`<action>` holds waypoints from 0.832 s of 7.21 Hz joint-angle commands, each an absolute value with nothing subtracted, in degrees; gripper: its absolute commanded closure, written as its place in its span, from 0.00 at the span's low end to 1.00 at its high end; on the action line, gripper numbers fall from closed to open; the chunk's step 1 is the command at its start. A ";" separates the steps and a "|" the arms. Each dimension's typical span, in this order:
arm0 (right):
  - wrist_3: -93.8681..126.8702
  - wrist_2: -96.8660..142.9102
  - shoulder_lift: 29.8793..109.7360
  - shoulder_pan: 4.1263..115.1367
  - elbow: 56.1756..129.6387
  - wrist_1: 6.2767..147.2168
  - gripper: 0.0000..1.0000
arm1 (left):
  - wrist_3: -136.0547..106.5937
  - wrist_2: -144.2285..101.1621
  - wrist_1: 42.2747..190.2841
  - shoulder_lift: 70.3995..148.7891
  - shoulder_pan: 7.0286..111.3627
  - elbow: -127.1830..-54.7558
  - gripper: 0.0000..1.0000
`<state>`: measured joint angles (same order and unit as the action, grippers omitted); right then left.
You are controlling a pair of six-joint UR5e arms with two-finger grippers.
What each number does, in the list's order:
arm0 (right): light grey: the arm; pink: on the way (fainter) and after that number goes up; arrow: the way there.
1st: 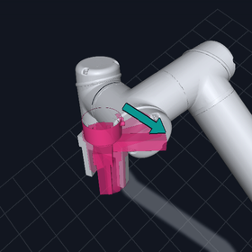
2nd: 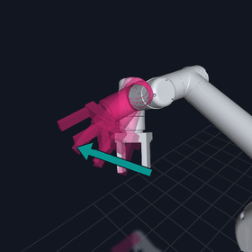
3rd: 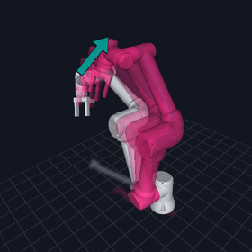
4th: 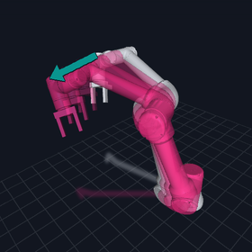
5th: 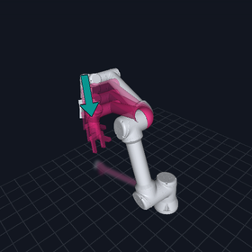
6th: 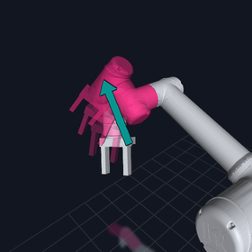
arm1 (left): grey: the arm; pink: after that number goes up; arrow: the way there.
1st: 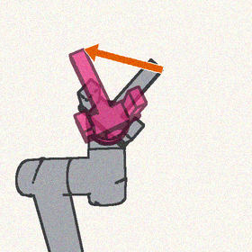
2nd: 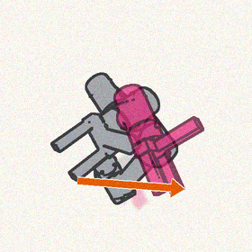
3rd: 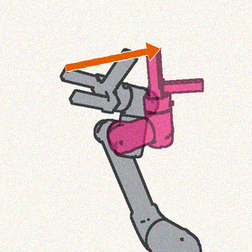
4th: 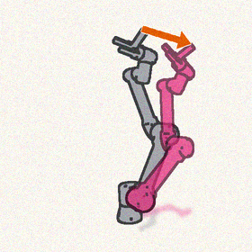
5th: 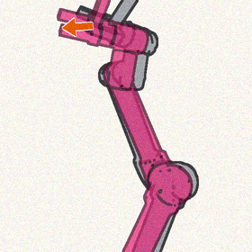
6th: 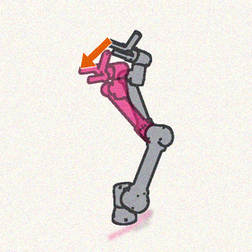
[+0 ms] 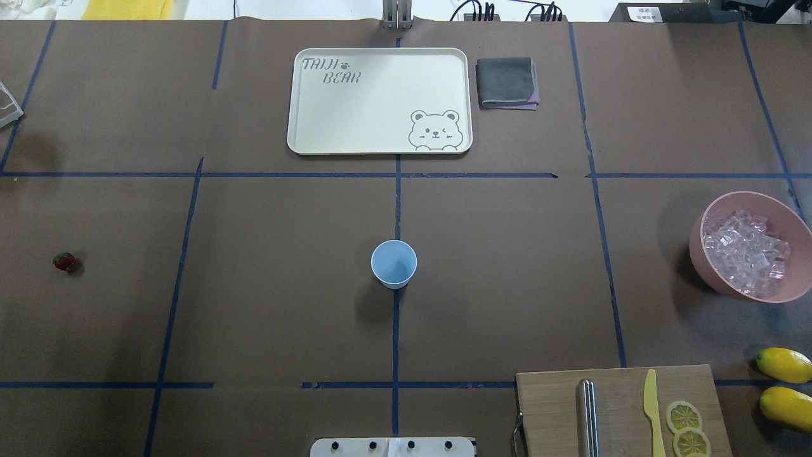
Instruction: Put ice and strawberries in cup
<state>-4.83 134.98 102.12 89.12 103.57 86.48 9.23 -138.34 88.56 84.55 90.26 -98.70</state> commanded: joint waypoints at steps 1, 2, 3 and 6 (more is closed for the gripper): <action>-4.83 135.00 102.13 89.12 103.71 86.48 0.00 | 9.14 -138.25 88.33 84.81 90.26 -98.70 0.00; -4.83 135.00 102.13 89.12 103.88 86.40 0.00 | 9.14 -138.34 88.42 84.90 90.26 -98.53 0.00; -4.92 134.91 102.04 89.12 104.15 86.31 0.00 | 9.14 -138.34 88.42 84.90 90.26 -98.53 0.00; -4.75 135.00 101.08 89.12 106.67 86.31 0.00 | 9.14 -138.43 88.59 84.90 90.26 -98.61 0.00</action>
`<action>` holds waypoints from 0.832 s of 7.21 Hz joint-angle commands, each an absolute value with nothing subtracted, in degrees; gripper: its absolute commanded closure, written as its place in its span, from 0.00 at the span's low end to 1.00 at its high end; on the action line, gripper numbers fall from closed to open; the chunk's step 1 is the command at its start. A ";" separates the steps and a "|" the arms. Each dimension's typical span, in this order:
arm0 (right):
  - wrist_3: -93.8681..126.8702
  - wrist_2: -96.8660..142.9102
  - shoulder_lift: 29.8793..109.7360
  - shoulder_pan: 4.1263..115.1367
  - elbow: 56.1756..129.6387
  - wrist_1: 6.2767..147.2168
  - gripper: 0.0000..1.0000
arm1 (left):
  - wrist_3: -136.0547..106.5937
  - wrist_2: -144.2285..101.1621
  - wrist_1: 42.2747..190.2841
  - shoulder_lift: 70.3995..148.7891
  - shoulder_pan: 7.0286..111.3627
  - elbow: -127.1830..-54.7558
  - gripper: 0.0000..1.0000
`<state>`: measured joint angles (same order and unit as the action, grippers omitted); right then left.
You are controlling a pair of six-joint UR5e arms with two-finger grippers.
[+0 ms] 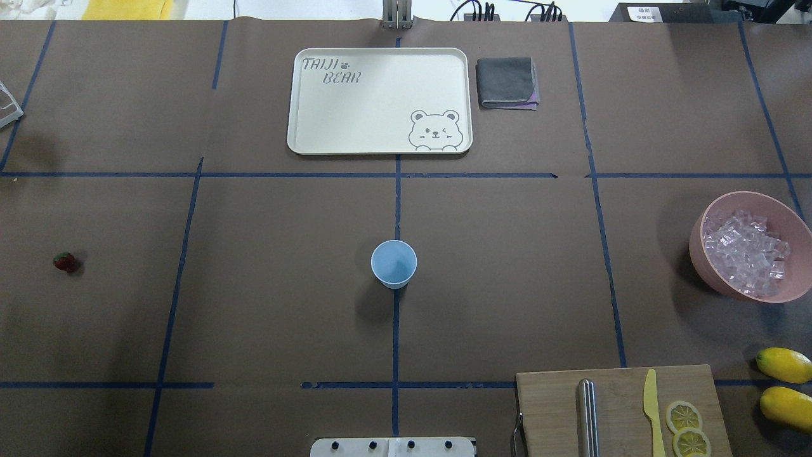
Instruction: Put ice and strawberries in cup
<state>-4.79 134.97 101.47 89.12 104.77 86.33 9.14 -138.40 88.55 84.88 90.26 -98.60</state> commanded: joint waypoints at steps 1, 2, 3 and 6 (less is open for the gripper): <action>-4.66 135.17 101.16 89.12 108.00 86.31 0.00 | 9.14 -138.43 88.68 84.90 90.26 -98.53 0.00; -5.53 134.74 101.16 89.12 109.06 85.61 0.00 | 9.14 -138.60 88.68 84.73 90.26 -98.79 0.00; -5.62 134.48 100.64 88.60 108.99 80.12 0.00 | 9.14 -138.78 88.77 84.73 90.26 -98.79 0.00; -4.66 134.82 99.58 80.88 109.42 77.17 0.00 | 9.14 -138.87 88.77 84.73 90.26 -98.70 0.00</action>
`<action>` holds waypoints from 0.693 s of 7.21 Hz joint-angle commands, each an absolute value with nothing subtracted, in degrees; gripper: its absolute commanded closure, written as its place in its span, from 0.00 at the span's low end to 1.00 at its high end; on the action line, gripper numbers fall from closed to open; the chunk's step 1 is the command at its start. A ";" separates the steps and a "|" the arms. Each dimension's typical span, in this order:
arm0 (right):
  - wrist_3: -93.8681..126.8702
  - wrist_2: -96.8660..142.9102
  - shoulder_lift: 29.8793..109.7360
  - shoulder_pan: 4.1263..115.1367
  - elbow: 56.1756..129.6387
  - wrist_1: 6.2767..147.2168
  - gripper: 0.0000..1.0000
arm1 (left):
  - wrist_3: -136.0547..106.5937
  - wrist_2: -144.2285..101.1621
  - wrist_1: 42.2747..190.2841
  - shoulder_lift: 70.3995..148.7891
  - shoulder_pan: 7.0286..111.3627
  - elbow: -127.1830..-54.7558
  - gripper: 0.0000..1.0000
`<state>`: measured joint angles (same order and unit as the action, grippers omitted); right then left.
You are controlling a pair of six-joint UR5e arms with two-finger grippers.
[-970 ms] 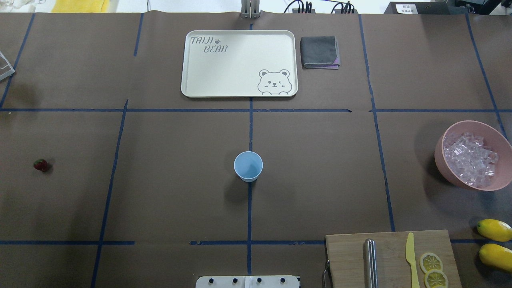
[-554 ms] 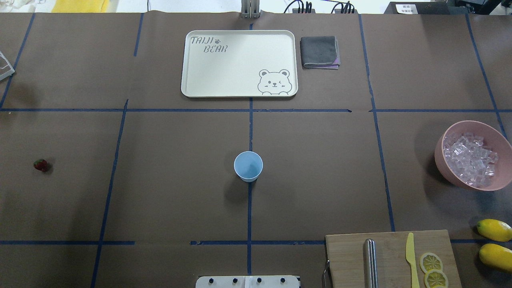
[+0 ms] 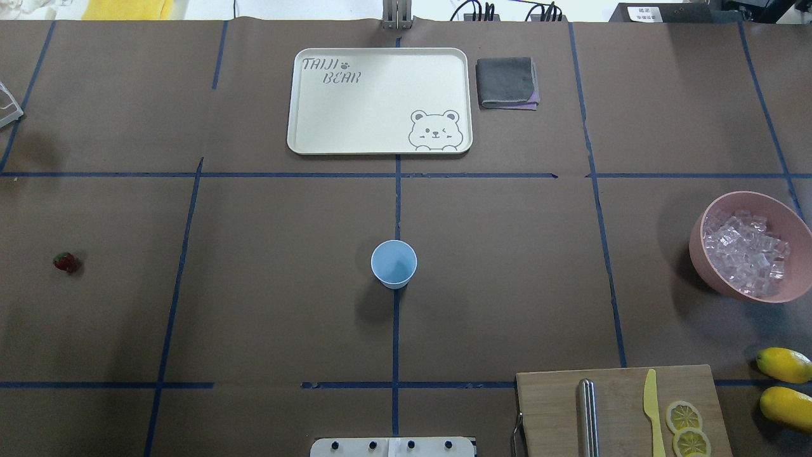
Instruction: Put ice and strawberries in cup
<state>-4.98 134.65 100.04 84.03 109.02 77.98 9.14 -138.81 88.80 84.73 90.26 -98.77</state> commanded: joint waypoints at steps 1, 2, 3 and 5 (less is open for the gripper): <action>-4.48 134.91 99.15 78.16 109.60 75.17 0.00 | 9.14 -138.95 88.77 84.64 90.26 -98.79 0.00; -1.09 134.56 97.49 74.13 109.69 74.80 0.00 | 9.14 -138.96 88.86 84.64 90.26 -98.79 0.00; 1.99 130.91 95.38 69.83 109.69 74.79 0.00 | 9.14 -138.96 88.86 84.64 90.18 -98.79 0.00; 3.78 127.54 95.80 65.84 109.60 74.62 0.00 | 9.14 -138.96 88.86 84.73 90.18 -98.79 0.00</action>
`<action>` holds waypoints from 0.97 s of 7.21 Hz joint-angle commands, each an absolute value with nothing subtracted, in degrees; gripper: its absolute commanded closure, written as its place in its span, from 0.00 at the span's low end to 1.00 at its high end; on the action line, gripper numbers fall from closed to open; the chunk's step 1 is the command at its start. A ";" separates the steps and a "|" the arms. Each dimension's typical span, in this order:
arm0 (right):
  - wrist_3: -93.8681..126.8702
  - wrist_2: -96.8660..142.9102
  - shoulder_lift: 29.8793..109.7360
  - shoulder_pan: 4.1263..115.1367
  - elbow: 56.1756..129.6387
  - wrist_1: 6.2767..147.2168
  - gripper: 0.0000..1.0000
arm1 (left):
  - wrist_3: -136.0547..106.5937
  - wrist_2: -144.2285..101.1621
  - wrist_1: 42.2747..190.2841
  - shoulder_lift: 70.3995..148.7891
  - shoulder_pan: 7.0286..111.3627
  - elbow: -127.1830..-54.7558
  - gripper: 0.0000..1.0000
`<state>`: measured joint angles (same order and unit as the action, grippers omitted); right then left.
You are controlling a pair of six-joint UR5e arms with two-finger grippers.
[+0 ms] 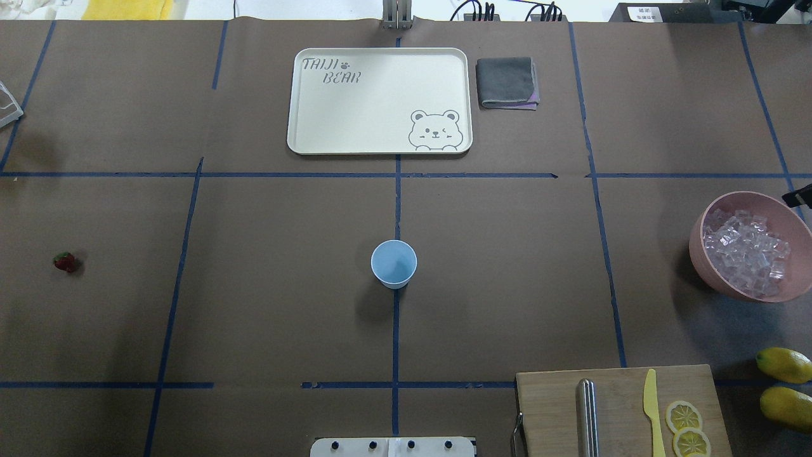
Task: Put ice and strawberries in cup
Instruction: 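Lower the right gripper into the pink bowl and grasp an ice cube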
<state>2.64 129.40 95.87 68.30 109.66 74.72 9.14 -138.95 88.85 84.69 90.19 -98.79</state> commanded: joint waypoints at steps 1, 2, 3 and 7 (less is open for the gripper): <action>3.87 127.01 95.97 65.13 109.08 74.71 0.00 | 9.14 -138.96 88.86 84.73 90.18 -98.79 0.00; 4.91 125.87 95.98 63.82 108.72 74.71 0.00 | 9.14 -138.96 88.86 84.73 90.18 -98.70 0.00; 6.05 124.73 95.89 62.33 108.55 74.71 0.01 | 9.14 -138.96 88.86 84.73 90.18 -98.70 0.00; 6.68 124.02 95.71 59.07 106.88 74.71 0.02 | 9.23 -138.96 88.94 84.73 90.18 -98.26 0.00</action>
<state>6.63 124.30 95.72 59.71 107.79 74.71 9.22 -138.95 88.88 84.73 90.18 -98.37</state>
